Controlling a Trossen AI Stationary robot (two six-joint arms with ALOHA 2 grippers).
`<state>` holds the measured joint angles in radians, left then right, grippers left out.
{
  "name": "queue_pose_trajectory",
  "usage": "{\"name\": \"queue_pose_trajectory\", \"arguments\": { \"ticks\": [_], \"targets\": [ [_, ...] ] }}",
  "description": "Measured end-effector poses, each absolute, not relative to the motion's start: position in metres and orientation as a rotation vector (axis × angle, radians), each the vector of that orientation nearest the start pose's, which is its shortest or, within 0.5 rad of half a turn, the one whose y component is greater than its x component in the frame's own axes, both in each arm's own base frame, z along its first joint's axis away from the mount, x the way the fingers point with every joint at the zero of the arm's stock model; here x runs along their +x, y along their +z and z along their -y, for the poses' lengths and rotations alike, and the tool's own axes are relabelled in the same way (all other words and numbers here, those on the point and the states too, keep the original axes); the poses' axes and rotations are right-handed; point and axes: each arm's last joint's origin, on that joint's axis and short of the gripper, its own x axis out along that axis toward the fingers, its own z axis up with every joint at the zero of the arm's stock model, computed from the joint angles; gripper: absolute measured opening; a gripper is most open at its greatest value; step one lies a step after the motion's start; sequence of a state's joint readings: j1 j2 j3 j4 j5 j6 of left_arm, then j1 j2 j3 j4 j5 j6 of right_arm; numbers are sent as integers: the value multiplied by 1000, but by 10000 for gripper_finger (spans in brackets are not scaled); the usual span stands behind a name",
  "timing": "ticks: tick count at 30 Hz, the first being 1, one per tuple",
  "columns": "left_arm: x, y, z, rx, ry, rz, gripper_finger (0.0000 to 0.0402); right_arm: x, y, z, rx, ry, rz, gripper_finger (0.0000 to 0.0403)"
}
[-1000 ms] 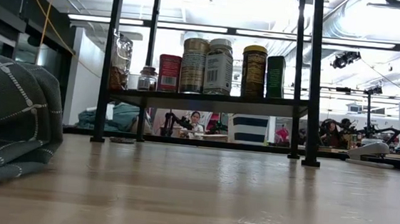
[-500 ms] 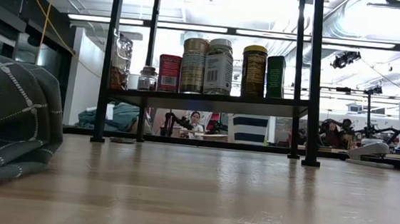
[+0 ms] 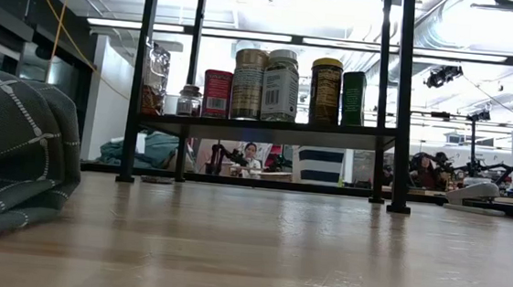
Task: Shelf spices
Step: Adjust the shelf
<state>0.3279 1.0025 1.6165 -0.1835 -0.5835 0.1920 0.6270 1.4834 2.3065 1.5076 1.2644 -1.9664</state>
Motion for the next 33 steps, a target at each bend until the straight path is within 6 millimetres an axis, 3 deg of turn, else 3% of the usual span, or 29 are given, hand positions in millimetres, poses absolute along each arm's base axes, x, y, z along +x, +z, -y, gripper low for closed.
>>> {"name": "queue_pose_trajectory", "arguments": {
  "ticks": [8, 12, 16, 19, 24, 27, 29, 33],
  "targets": [
    [110, 556, -54, 97, 923, 380, 0, 66, 644, -64, 68, -614, 354, 0],
    [111, 557, -53, 60, 855, 412, 0, 54, 642, -87, 73, -386, 369, 0],
    [112, 557, -52, 15, 808, 434, 0, 45, 638, -107, 103, -241, 373, 0],
    [112, 557, -51, -16, 755, 455, 0, 50, 636, -130, 63, -184, 374, 0],
    [113, 561, -48, -35, 623, 511, 0, 78, 624, -173, 13, -41, 354, 0],
    [112, 565, -46, -60, 555, 560, 0, 102, 611, -185, 86, 226, 358, 0],
    [112, 566, -45, -80, 514, 576, 0, 126, 598, -190, 194, 338, 286, 0],
    [112, 567, -44, -94, 463, 597, 0, 183, 561, -194, 319, 390, 14, 0]
  ]
}}
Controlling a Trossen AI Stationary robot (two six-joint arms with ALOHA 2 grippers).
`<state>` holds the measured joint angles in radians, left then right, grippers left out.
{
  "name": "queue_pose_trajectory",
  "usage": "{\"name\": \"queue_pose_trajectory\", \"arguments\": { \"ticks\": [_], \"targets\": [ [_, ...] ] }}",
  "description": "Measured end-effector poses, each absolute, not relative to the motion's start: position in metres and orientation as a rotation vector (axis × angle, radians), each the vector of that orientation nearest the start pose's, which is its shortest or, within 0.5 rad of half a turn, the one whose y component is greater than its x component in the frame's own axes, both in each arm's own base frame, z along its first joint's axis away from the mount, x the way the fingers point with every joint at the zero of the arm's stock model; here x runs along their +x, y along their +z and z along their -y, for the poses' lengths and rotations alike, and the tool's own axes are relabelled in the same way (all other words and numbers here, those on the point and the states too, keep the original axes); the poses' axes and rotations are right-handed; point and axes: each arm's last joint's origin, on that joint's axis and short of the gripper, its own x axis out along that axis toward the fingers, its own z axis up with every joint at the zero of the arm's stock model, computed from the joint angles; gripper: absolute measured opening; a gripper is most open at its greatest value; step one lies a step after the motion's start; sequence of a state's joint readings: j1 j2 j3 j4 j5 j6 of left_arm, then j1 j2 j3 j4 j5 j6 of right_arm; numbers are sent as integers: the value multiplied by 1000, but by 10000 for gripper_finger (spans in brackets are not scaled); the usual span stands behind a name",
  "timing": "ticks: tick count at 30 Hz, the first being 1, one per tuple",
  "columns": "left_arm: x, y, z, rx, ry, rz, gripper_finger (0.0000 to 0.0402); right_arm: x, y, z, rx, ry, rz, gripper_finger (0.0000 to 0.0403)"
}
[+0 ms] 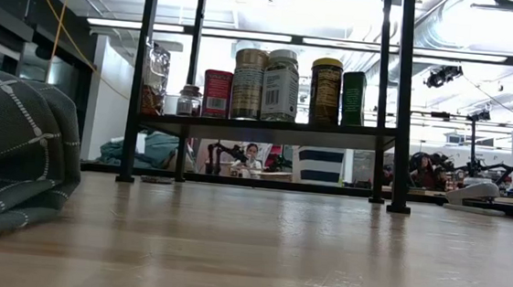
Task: Shelf spices
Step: Adjust the shelf
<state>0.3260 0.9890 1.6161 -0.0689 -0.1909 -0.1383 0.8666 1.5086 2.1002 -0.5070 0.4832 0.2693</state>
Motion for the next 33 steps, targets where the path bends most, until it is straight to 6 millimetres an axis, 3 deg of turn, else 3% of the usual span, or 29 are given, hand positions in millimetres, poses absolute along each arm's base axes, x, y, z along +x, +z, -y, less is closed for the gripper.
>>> {"name": "queue_pose_trajectory", "arguments": {
  "ticks": [2, 4, 10, 13, 20, 25, 33],
  "targets": [
    [111, 567, -43, -104, 453, 599, 0, 204, 536, -193, 389, 392, -210, 0],
    [111, 568, -43, -116, 450, 604, 0, 213, 511, -186, 448, 296, -443, 0],
    [110, 568, -43, -108, 454, 601, 0, 200, 451, -165, 463, -190, -1016, 0],
    [108, 568, -43, -106, 458, 600, 0, 199, 439, -169, 459, -163, -1036, 0],
    [106, 568, -42, -64, 474, 590, 0, 191, 394, -158, 470, -460, -1025, 0],
    [100, 569, -40, -17, 490, 592, 0, 158, 379, -130, 518, -498, -1078, 0],
    [90, 570, -37, -11, 509, 611, 0, 97, 364, -69, 651, -558, -910, 0]
  ]
}}
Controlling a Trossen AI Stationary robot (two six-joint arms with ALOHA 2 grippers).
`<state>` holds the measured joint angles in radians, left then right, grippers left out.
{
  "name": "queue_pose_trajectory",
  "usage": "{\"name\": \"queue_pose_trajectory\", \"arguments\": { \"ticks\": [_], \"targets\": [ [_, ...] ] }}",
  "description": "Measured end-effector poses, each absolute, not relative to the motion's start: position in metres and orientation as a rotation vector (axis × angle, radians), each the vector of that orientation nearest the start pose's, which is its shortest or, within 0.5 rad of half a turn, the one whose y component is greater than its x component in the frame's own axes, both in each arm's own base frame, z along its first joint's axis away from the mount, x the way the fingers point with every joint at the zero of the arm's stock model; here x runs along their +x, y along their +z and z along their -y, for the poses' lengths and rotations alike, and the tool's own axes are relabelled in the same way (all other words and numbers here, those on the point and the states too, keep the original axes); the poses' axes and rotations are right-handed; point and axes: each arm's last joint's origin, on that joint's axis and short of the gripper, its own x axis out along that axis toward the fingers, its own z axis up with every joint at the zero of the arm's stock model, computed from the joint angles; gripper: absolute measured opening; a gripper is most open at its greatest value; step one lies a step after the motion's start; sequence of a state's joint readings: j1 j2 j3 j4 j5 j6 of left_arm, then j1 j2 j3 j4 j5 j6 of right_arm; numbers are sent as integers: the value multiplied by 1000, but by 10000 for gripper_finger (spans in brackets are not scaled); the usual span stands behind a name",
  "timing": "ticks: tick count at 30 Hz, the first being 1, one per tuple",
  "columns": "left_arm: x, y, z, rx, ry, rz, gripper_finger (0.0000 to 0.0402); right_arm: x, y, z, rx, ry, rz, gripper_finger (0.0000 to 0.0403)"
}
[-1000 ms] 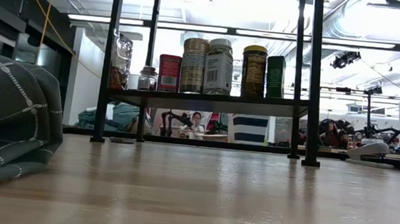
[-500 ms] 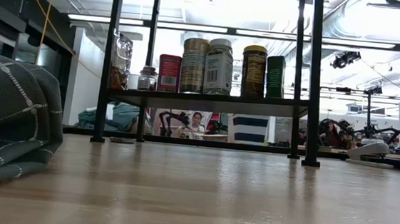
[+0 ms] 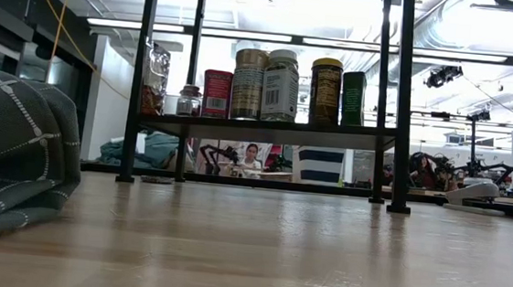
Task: Shelf spices
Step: Adjust the shelf
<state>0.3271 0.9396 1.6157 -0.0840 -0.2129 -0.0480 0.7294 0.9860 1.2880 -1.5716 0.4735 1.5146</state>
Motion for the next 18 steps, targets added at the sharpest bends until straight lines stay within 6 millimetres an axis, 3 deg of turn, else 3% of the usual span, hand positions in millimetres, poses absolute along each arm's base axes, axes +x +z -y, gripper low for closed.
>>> {"name": "queue_pose_trajectory", "arguments": {
  "ticks": [4, 7, 13, 18],
  "targets": [
    [86, 571, -36, -16, 526, 621, 0, 74, 361, -38, 640, -623, -669, 0],
    [84, 571, -36, -19, 530, 625, 0, 59, 371, -19, 582, -662, -429, 0],
    [86, 571, -37, -44, 562, 626, 0, 31, 420, 10, 463, -671, -78, 0],
    [91, 567, -40, -41, 588, 573, 0, 32, 464, 10, 371, -610, 48, 0]
  ]
}}
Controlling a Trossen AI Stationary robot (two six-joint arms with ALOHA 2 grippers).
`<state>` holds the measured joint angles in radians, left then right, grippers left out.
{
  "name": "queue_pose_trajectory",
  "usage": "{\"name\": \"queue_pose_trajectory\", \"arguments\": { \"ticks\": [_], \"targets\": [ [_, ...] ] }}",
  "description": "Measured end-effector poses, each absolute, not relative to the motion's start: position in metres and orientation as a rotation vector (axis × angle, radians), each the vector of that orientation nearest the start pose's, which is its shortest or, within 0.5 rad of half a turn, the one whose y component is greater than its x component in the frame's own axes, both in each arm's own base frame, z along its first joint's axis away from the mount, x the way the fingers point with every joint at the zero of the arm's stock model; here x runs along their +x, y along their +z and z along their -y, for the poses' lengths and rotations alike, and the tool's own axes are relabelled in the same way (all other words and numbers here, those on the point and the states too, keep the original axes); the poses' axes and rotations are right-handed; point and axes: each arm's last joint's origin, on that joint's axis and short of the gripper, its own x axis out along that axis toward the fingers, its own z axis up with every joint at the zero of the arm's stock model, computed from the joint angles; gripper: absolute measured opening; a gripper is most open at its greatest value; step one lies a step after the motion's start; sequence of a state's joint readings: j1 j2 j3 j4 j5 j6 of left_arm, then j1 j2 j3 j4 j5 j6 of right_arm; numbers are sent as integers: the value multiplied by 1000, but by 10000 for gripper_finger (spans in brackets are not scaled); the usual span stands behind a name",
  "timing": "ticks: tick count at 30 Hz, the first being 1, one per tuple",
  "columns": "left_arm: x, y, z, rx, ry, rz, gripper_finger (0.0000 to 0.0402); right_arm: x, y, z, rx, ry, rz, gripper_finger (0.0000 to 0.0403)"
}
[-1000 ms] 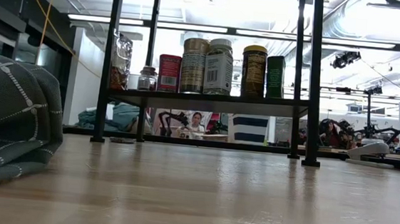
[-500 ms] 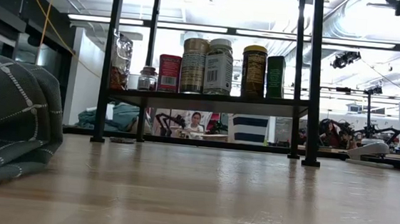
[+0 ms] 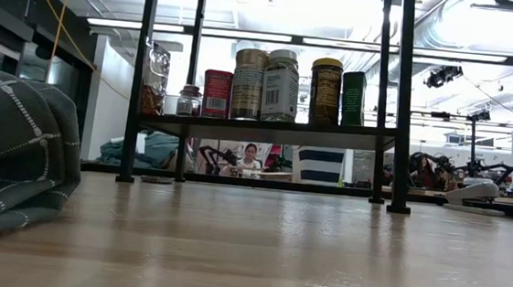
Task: Shelf spices
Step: Adjust the shelf
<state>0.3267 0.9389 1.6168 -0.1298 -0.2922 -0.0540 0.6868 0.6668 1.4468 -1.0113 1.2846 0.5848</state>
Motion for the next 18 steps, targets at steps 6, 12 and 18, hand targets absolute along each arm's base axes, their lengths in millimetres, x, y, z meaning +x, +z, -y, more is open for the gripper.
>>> {"name": "queue_pose_trajectory", "arguments": {
  "ticks": [6, 12, 18],
  "targets": [
    [102, 544, -49, -62, 797, 323, 0, 56, 497, -10, 233, -563, 129, 0],
    [105, 532, -54, -61, 960, 192, 0, 74, 499, -25, 180, -577, 114, 0],
    [125, 528, -65, 32, 974, 110, 0, 91, 499, -27, 199, -653, 133, 0]
  ]
}}
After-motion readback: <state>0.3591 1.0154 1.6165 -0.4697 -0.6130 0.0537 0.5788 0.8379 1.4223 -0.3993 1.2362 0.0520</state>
